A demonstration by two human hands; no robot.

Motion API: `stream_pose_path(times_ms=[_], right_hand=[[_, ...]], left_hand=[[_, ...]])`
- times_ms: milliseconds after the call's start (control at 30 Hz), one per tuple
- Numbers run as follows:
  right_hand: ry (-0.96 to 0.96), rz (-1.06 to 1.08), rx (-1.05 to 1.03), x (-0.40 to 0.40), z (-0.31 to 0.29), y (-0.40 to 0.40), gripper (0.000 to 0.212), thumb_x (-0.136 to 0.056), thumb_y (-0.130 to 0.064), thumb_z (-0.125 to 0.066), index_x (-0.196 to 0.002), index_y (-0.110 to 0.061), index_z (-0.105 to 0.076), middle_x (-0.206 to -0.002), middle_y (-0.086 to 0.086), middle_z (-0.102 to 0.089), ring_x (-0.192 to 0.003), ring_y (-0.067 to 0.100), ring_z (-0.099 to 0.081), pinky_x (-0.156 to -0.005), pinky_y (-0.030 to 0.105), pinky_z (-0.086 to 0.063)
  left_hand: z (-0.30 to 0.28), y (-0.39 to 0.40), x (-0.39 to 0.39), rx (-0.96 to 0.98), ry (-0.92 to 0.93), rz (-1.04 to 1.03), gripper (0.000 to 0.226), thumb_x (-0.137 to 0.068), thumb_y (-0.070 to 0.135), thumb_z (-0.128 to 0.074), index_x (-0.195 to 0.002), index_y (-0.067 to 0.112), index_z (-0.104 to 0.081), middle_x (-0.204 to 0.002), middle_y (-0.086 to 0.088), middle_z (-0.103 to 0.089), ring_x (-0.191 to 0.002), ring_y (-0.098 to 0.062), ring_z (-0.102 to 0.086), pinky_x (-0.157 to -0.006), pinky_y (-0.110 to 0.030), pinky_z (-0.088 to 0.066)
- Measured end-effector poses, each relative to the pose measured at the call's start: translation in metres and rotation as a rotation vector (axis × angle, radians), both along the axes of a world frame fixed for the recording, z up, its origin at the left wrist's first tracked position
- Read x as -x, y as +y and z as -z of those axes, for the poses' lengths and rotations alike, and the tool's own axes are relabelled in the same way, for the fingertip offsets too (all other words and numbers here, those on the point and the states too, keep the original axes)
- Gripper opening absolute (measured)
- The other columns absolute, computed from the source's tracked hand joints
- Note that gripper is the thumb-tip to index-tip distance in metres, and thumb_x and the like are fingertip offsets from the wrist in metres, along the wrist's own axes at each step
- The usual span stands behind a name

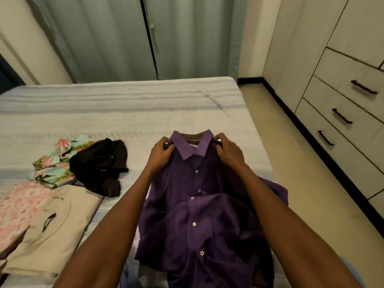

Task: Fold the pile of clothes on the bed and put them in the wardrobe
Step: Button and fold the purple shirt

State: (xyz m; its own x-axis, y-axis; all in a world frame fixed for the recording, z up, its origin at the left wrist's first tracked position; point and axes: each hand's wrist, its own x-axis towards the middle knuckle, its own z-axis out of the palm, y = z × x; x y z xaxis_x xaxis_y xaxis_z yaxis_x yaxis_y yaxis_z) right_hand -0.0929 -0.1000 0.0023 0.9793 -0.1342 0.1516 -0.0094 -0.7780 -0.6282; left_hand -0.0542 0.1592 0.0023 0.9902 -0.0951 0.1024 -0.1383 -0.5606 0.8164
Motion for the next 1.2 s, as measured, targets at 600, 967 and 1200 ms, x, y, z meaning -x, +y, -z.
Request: stream_pose_path(times_ms=[600,967,1200], right_hand=[[-0.393,-0.192,-0.295,0.061,-0.343,-0.047,0.016,-0.088,-0.015,-0.068,-0.095,-0.029,-0.067,-0.106,0.006,-0.069,-0.098,0.024,-0.065,-0.096,0.042,-0.051],[-0.510,0.279,0.568,0.100,-0.472,-0.044,0.034,-0.088,-0.020,-0.050,-0.120,-0.021,-0.061,-0.114,0.013,-0.066,-0.109,0.033,-0.057,-0.078,0.035,-0.041],[-0.561,0.186,-0.048,0.109,-0.496,-0.043,0.022,-0.095,-0.028,-0.055,-0.113,-0.018,-0.062,-0.108,0.011,-0.068,-0.083,0.031,-0.070,-0.070,0.035,-0.057]], left_hand=[[-0.321,0.031,0.050,0.255,-0.117,0.179,0.013,-0.090,0.001,-0.062,-0.097,0.012,-0.060,-0.088,-0.006,-0.065,-0.079,-0.018,-0.060,-0.069,-0.029,-0.048],[-0.453,0.030,0.083,-0.009,-0.427,0.005,0.018,-0.087,0.015,-0.052,-0.076,0.011,-0.065,-0.077,-0.005,-0.062,-0.073,-0.021,-0.055,-0.070,-0.033,-0.044],[-0.478,0.044,0.098,-0.211,-0.599,-0.320,0.022,-0.087,0.017,-0.056,-0.101,0.021,-0.073,-0.095,-0.009,-0.071,-0.088,-0.033,-0.067,-0.076,-0.037,-0.054]])
